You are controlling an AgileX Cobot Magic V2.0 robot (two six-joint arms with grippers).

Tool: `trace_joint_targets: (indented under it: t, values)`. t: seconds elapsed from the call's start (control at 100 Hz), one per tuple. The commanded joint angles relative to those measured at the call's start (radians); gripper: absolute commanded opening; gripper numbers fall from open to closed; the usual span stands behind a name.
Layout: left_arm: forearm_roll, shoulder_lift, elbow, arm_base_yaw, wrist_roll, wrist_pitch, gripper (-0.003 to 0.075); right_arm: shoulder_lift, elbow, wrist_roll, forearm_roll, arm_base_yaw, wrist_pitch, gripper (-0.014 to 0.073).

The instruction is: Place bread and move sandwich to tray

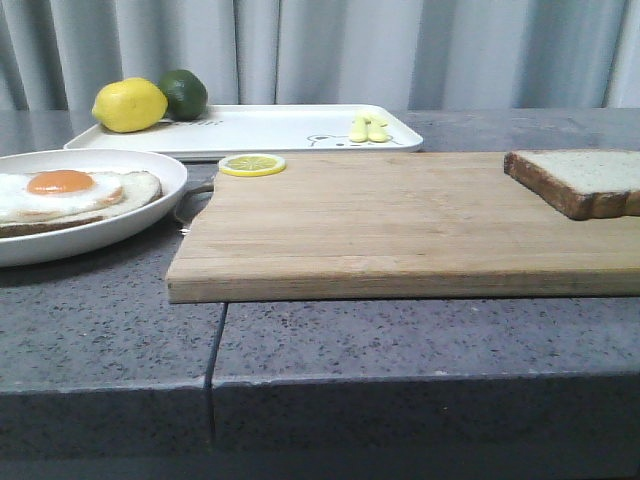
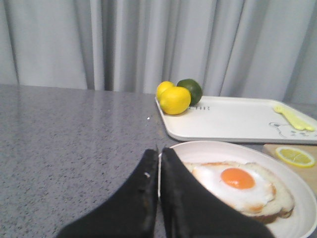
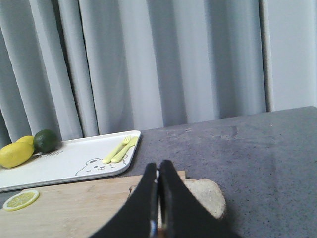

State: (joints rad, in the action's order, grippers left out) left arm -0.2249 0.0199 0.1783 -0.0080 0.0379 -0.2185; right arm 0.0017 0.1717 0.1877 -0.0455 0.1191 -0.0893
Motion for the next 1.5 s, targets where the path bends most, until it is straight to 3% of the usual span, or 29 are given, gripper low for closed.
trace_joint_targets:
  t: [0.0, 0.16, 0.32, 0.47, 0.8, 1.11, 1.18, 1.26, 1.4, 1.49]
  values:
    - [-0.044, 0.073, 0.109, 0.001, -0.010, -0.007, -0.0019, 0.064, 0.133, 0.003, -0.005, -0.007, -0.110, -0.0067]
    - [-0.042, 0.260, 0.302, 0.001, 0.030, -0.284, -0.0019, 0.212, 0.331, -0.031, -0.005, -0.007, -0.319, -0.0067]
    - [-0.044, 0.437, 0.458, 0.001, 0.045, -0.436, -0.0019, 0.355, 0.497, -0.113, -0.005, -0.007, -0.472, -0.0067]
    - [-0.050, 0.524, 0.552, 0.001, 0.045, -0.455, -0.0019, 0.454, 0.591, -0.130, -0.005, -0.007, -0.579, -0.0067]
    - [-0.179, 0.554, 0.568, 0.001, 0.045, -0.450, -0.0019, 0.503, 0.597, -0.129, -0.008, -0.007, -0.579, -0.0067]
    - [-0.184, 0.554, 0.568, 0.001, 0.045, -0.436, -0.0013, 0.503, 0.597, -0.129, -0.008, -0.007, -0.581, -0.0064]
    - [-0.184, 0.554, 0.568, 0.001, 0.045, -0.429, 0.0023, 0.503, 0.597, -0.129, -0.008, -0.007, -0.581, -0.0040]
    - [-0.184, 0.554, 0.568, 0.001, 0.045, -0.430, 0.0123, 0.503, 0.597, -0.129, -0.008, -0.007, -0.580, 0.0035]
    - [-0.184, 0.554, 0.568, 0.001, 0.045, -0.430, 0.0347, 0.503, 0.597, -0.129, -0.008, -0.007, -0.574, 0.0262]
    - [-0.184, 0.554, 0.568, 0.001, 0.045, -0.430, 0.0435, 0.503, 0.597, -0.129, -0.008, -0.007, -0.566, 0.0408]
